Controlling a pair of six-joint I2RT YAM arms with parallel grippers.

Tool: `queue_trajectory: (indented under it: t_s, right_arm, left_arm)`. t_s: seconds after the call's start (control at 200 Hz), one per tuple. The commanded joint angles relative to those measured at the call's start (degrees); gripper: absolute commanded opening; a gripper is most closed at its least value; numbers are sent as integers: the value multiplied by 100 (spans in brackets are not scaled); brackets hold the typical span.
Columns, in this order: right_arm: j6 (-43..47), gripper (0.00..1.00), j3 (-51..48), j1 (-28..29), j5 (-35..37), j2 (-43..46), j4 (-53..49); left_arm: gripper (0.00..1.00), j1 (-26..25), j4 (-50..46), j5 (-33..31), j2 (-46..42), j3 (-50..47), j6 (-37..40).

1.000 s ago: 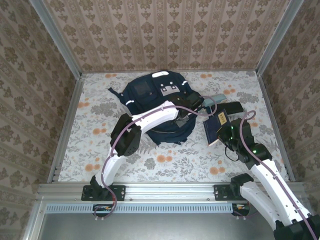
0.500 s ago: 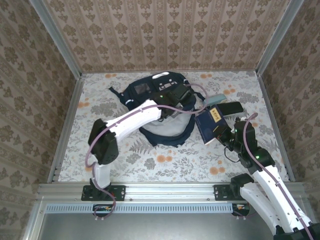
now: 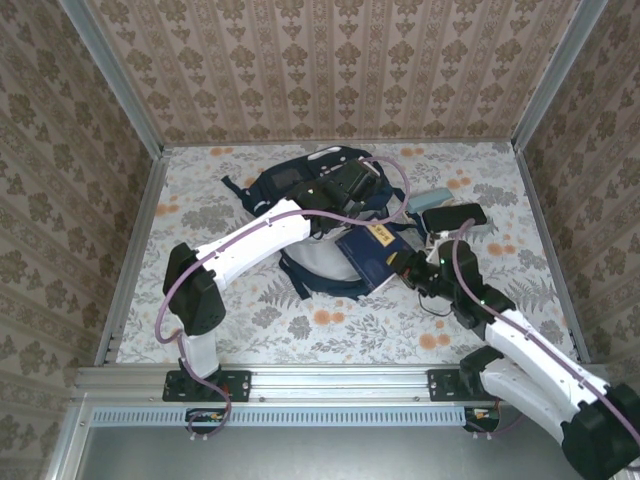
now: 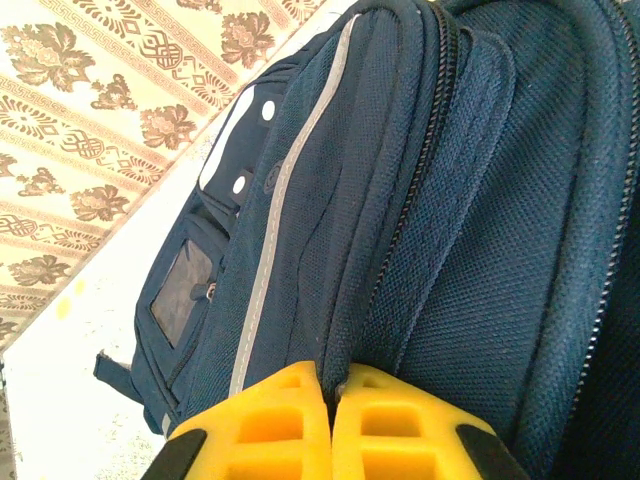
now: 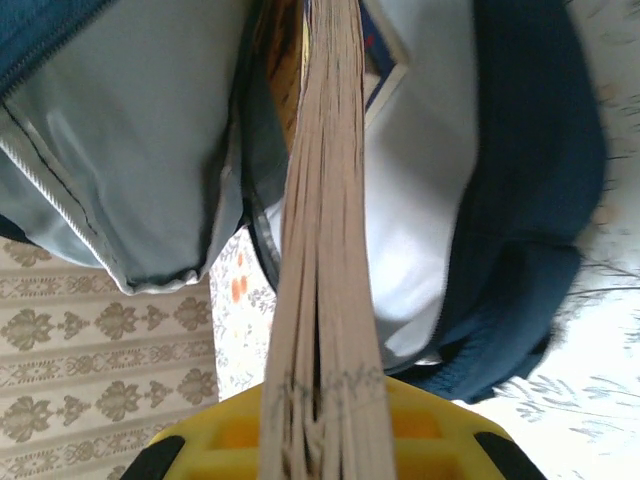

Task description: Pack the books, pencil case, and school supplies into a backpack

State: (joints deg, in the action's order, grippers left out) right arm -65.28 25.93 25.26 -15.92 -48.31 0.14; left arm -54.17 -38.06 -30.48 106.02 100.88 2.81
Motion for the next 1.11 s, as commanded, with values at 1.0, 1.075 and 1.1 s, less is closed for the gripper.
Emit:
queue_trajectory:
  t_s: [1.0, 1.075, 1.1]
  right_arm:
    - [-1353, 2, 2985, 1052, 2428, -5897, 3022]
    - [-1274, 5, 3117, 1035, 2302, -6170, 3305]
    - [-1237, 6, 3121, 1028, 2296, -6234, 3427]
  left_arm:
    - [0, 687, 652, 1278, -1004, -350, -895]
    - [0, 720, 643, 1338, -1022, -365, -924]
    - [0, 730, 627, 1358, -1026, -362, -933]
